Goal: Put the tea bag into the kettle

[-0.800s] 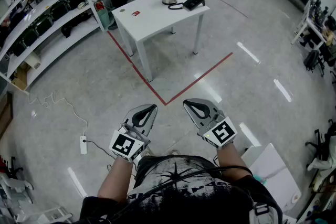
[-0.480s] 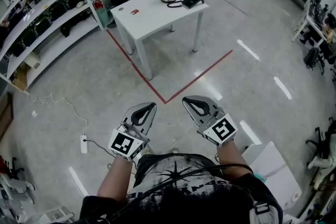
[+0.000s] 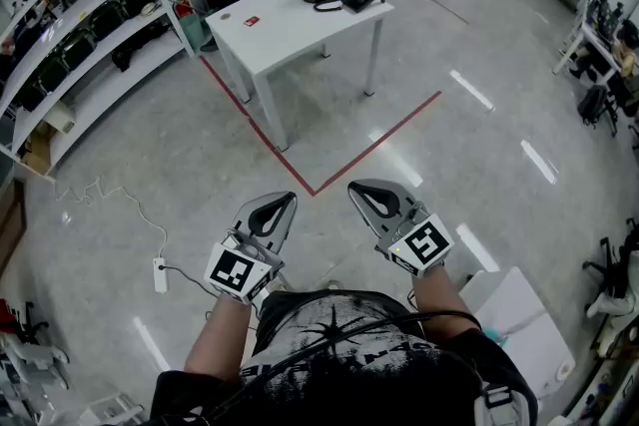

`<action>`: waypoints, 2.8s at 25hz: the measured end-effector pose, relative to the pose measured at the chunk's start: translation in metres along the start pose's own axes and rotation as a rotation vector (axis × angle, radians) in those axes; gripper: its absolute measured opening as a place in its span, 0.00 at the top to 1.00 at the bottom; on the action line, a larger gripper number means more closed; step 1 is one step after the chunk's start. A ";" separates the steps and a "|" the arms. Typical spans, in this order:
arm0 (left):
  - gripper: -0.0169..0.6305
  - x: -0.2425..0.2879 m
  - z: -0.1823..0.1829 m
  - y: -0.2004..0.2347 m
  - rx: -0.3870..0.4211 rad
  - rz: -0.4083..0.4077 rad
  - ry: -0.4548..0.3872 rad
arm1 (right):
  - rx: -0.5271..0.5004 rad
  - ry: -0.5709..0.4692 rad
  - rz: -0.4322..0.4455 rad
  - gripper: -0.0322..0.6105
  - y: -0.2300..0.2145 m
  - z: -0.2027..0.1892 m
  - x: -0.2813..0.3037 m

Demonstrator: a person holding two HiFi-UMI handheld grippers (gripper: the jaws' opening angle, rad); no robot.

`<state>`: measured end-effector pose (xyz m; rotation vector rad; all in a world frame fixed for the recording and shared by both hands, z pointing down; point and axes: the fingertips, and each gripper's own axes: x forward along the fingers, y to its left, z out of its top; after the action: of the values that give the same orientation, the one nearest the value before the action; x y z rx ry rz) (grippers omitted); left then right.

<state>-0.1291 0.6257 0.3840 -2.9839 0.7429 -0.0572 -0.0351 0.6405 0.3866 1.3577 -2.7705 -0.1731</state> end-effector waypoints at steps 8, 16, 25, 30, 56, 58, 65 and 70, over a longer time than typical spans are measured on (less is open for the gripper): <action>0.96 0.010 0.004 0.000 -0.011 0.014 -0.011 | 0.003 -0.007 0.016 0.93 -0.008 -0.001 -0.001; 0.96 0.014 -0.007 0.022 -0.013 0.023 0.002 | -0.009 -0.013 0.046 0.93 -0.020 -0.004 0.023; 0.96 0.038 -0.007 0.079 -0.025 0.023 -0.021 | -0.023 0.003 0.050 0.93 -0.050 -0.007 0.075; 0.96 0.058 -0.009 0.121 -0.020 0.012 -0.019 | -0.022 0.000 0.032 0.93 -0.079 -0.005 0.110; 0.96 0.156 -0.033 0.365 -0.038 -0.098 0.008 | -0.005 0.026 -0.084 0.93 -0.214 -0.024 0.332; 0.96 0.160 -0.037 0.376 -0.051 -0.101 0.003 | -0.012 0.036 -0.088 0.93 -0.220 -0.024 0.342; 0.96 0.173 -0.047 0.401 -0.101 -0.109 -0.007 | -0.019 0.070 -0.092 0.93 -0.233 -0.031 0.362; 0.96 0.189 -0.052 0.410 -0.111 -0.102 -0.005 | -0.019 0.081 -0.088 0.93 -0.249 -0.032 0.365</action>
<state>-0.1567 0.1728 0.4102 -3.1244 0.6116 -0.0134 -0.0606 0.1983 0.3866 1.4501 -2.6389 -0.1447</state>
